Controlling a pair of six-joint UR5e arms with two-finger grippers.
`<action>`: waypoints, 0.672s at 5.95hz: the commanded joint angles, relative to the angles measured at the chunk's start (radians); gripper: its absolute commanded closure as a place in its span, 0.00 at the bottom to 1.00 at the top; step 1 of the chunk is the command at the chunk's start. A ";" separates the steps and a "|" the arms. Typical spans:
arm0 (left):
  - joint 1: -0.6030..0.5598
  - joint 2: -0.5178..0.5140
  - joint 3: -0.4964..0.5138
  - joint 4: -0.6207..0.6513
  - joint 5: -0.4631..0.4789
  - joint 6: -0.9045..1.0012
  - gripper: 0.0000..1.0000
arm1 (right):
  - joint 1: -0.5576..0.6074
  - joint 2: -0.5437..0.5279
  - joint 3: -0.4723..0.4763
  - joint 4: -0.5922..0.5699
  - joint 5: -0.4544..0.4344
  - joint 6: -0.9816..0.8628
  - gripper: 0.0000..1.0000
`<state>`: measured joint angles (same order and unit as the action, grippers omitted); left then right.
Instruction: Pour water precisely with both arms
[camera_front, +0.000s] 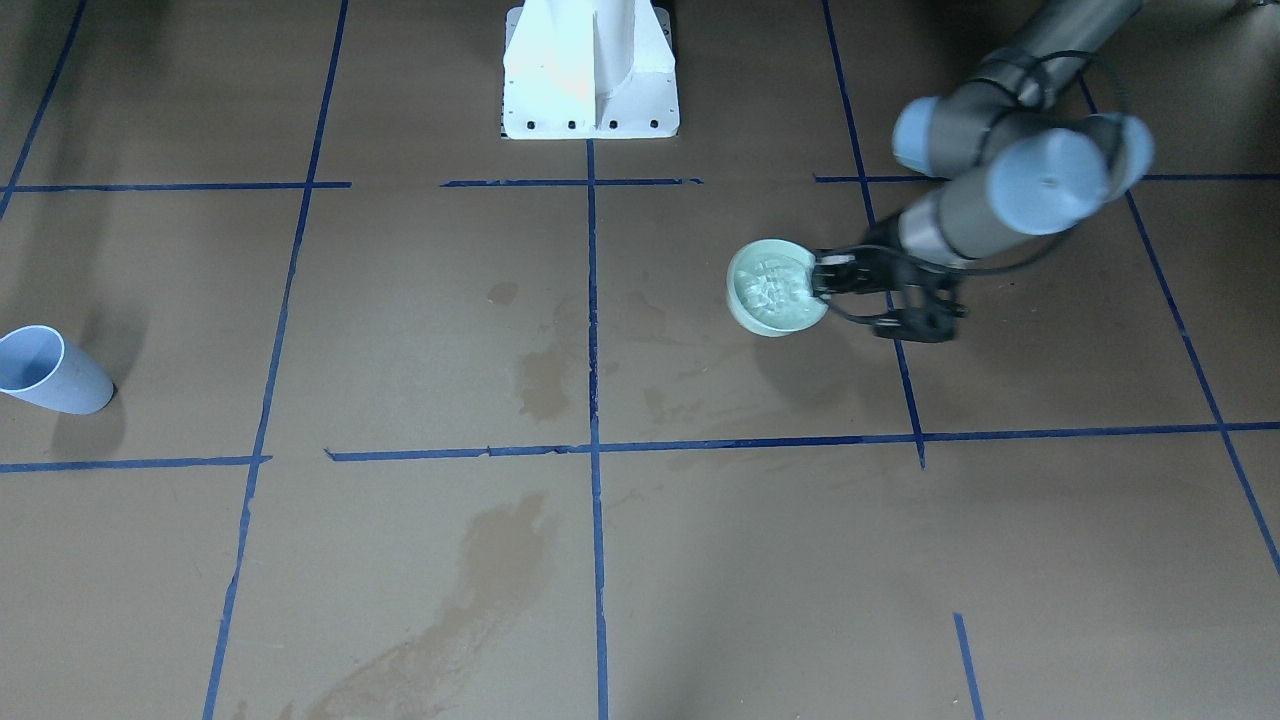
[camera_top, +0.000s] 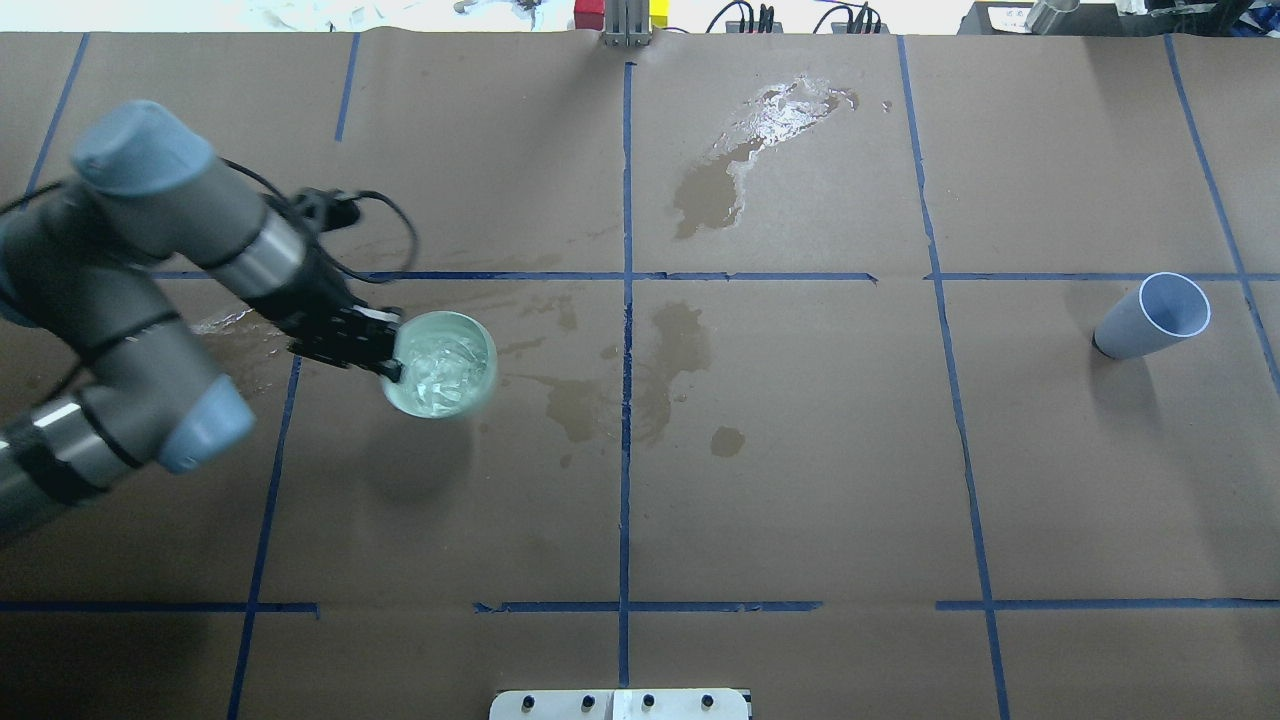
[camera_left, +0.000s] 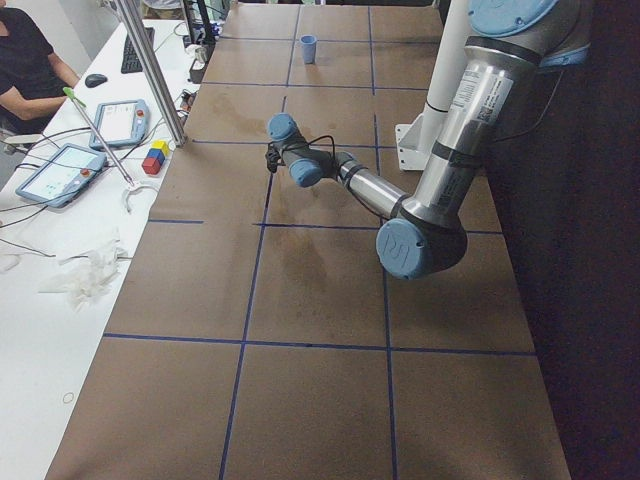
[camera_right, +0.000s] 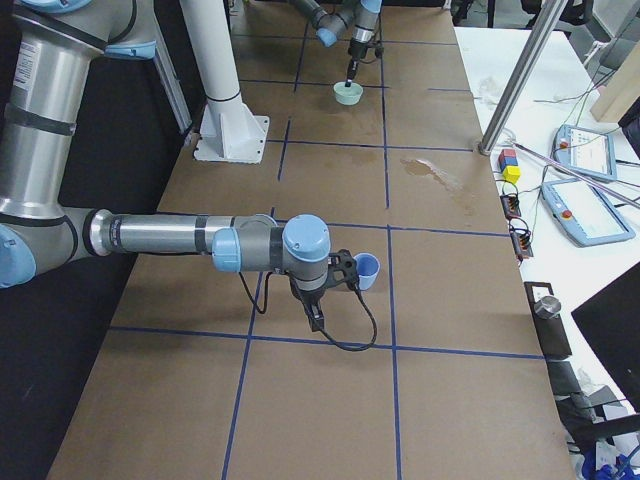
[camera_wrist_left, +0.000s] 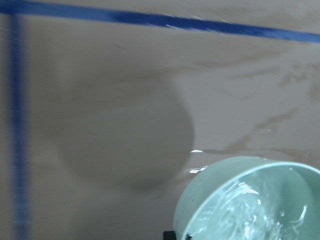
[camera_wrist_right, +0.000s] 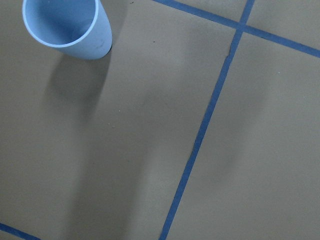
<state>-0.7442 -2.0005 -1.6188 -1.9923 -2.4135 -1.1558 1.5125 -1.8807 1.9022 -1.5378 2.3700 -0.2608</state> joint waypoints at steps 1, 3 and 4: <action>0.130 -0.127 0.052 0.004 0.143 -0.100 1.00 | 0.000 0.000 0.000 -0.001 0.000 0.000 0.00; 0.176 -0.233 0.144 0.004 0.216 -0.131 1.00 | 0.000 0.000 0.000 -0.001 0.006 0.000 0.00; 0.181 -0.236 0.148 0.004 0.224 -0.130 1.00 | 0.000 0.000 0.000 -0.001 0.008 0.000 0.00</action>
<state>-0.5739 -2.2206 -1.4847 -1.9881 -2.2075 -1.2835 1.5125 -1.8807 1.9021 -1.5386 2.3753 -0.2608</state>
